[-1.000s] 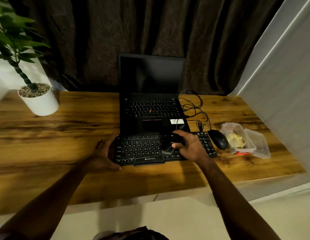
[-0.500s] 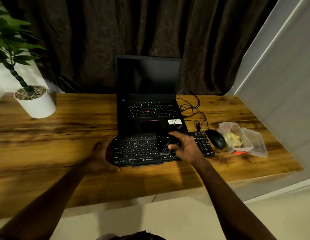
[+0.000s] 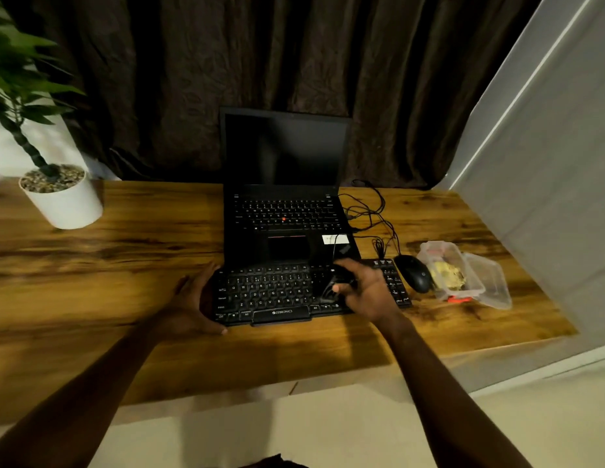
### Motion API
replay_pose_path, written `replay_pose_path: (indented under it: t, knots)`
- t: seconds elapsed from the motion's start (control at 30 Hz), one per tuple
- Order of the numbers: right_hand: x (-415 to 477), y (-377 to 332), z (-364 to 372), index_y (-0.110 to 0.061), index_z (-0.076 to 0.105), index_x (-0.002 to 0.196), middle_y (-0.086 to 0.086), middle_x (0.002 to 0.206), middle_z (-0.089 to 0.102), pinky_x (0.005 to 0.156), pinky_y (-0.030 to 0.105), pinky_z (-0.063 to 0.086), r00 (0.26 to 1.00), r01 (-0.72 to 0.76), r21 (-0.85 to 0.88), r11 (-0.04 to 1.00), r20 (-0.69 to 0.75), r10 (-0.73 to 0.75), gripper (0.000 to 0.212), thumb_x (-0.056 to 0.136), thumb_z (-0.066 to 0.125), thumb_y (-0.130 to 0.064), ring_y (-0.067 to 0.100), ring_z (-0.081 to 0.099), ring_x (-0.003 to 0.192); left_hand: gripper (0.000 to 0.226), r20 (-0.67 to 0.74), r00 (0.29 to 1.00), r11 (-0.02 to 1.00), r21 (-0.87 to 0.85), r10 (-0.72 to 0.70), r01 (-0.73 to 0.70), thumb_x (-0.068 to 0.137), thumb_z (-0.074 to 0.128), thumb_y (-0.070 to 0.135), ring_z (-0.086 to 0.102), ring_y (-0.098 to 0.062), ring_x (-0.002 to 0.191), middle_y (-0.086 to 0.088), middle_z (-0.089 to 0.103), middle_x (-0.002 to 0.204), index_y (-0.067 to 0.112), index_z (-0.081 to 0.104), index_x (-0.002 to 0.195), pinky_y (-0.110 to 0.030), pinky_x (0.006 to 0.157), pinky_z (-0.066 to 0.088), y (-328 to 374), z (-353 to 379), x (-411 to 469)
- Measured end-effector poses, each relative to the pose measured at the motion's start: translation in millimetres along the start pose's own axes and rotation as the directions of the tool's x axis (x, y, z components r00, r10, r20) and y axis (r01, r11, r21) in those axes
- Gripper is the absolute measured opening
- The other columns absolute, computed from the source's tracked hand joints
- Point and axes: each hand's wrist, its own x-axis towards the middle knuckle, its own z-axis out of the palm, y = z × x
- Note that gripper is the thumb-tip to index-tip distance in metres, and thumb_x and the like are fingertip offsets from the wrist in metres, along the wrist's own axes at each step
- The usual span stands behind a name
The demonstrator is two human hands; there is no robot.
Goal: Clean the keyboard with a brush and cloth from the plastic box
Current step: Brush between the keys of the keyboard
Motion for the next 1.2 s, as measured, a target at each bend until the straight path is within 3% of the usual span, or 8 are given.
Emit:
replay_pose_path:
  t: [0.1, 0.23, 0.3, 0.5, 0.6, 0.8, 0.9, 1.2]
  knots:
    - [5, -5, 9, -0.063, 0.05, 0.122, 0.005, 0.125, 0.063, 0.095, 0.042, 0.057, 0.999, -0.025, 0.016, 1.0, 0.029, 0.025, 0.067, 0.086, 0.072, -0.011, 0.023, 0.06, 0.115, 0.147, -0.007, 1.0, 1.0, -0.004, -0.002, 0.002, 0.042, 0.095, 0.045, -0.005, -0.027, 0.151, 0.014, 0.008, 0.162, 0.038, 0.003, 0.157, -0.049, 0.122, 0.004, 4, 1, -1]
    - [-1, 6, -14, -0.03, 0.059, 0.131, 0.009, 0.127, 0.065, 0.088, 0.015, 0.053, 0.997, -0.072, -0.011, 0.997, -0.009, 0.072, 0.057, 0.085, 0.073, -0.001, 0.02, 0.063, 0.116, 0.146, 0.0, 1.0, 1.0, -0.023, -0.011, 0.011, 0.044, 0.095, 0.043, -0.003, -0.025, 0.15, 0.008, 0.009, 0.164, 0.04, 0.003, 0.156, -0.053, 0.121, 0.008, 3, 0, -1]
    - [-6, 19, -28, -0.023, 0.06, 0.132, 0.009, 0.122, 0.068, 0.087, 0.017, 0.053, 0.994, -0.098, -0.047, 0.994, -0.043, 0.096, 0.055, 0.084, 0.073, 0.0, 0.021, 0.065, 0.113, 0.146, -0.002, 1.0, 1.0, -0.03, -0.008, 0.008, 0.041, 0.093, 0.048, -0.003, -0.026, 0.15, 0.01, 0.01, 0.163, 0.043, 0.002, 0.156, -0.053, 0.121, 0.009, 0, 0, -1]
    - [-13, 19, -29, -0.031, 0.058, 0.133, 0.005, 0.123, 0.065, 0.094, 0.031, 0.057, 0.995, -0.101, -0.067, 0.993, -0.033, 0.099, 0.056, 0.085, 0.074, -0.007, 0.019, 0.063, 0.113, 0.143, -0.006, 1.0, 1.0, -0.016, 0.007, -0.008, 0.048, 0.096, 0.037, -0.002, -0.022, 0.15, 0.012, 0.008, 0.164, 0.04, 0.002, 0.156, -0.05, 0.122, 0.007, 2, 0, -1]
    - [-11, 4, -12, -0.027, 0.058, 0.133, 0.004, 0.126, 0.06, 0.088, 0.015, 0.054, 0.993, -0.107, 0.0, 0.994, 0.047, 0.106, 0.055, 0.087, 0.07, 0.0, 0.016, 0.06, 0.114, 0.145, 0.006, 1.0, 1.0, -0.012, 0.004, -0.004, 0.04, 0.09, 0.051, -0.003, -0.023, 0.151, 0.011, 0.007, 0.164, 0.043, 0.002, 0.154, -0.046, 0.122, 0.004, 3, 0, -1]
    - [-17, 10, -25, -0.025, 0.058, 0.134, 0.007, 0.125, 0.063, 0.094, 0.029, 0.056, 0.989, -0.149, -0.013, 0.989, -0.004, 0.149, 0.055, 0.086, 0.072, -0.002, 0.017, 0.061, 0.114, 0.148, 0.012, 1.0, 1.0, -0.023, 0.012, -0.011, 0.035, 0.085, 0.062, -0.003, -0.025, 0.15, 0.018, 0.008, 0.161, 0.045, 0.0, 0.155, -0.047, 0.122, 0.003, 1, -1, -2]
    - [-26, 23, -40, -0.041, 0.056, 0.132, 0.01, 0.122, 0.064, 0.09, 0.043, 0.06, 0.979, -0.199, -0.054, 0.978, -0.062, 0.196, 0.055, 0.084, 0.075, -0.021, 0.022, 0.065, 0.108, 0.149, 0.006, 0.999, 0.999, -0.025, 0.04, -0.04, 0.034, 0.083, 0.063, 0.0, -0.022, 0.15, 0.024, 0.01, 0.153, 0.039, 0.0, 0.156, -0.045, 0.122, 0.0, 4, -1, -4]
    - [-22, -24, 6, -0.054, 0.049, 0.131, 0.004, 0.126, 0.05, 0.102, 0.042, 0.051, 0.984, -0.157, -0.034, 0.987, 0.085, 0.16, 0.058, 0.09, 0.067, -0.017, 0.021, 0.055, 0.114, 0.15, -0.011, 0.999, 0.999, -0.029, 0.032, -0.033, 0.03, 0.078, 0.06, 0.004, -0.02, 0.148, 0.023, 0.012, 0.149, 0.033, 0.005, 0.157, -0.045, 0.121, 0.003, 17, -3, -9]
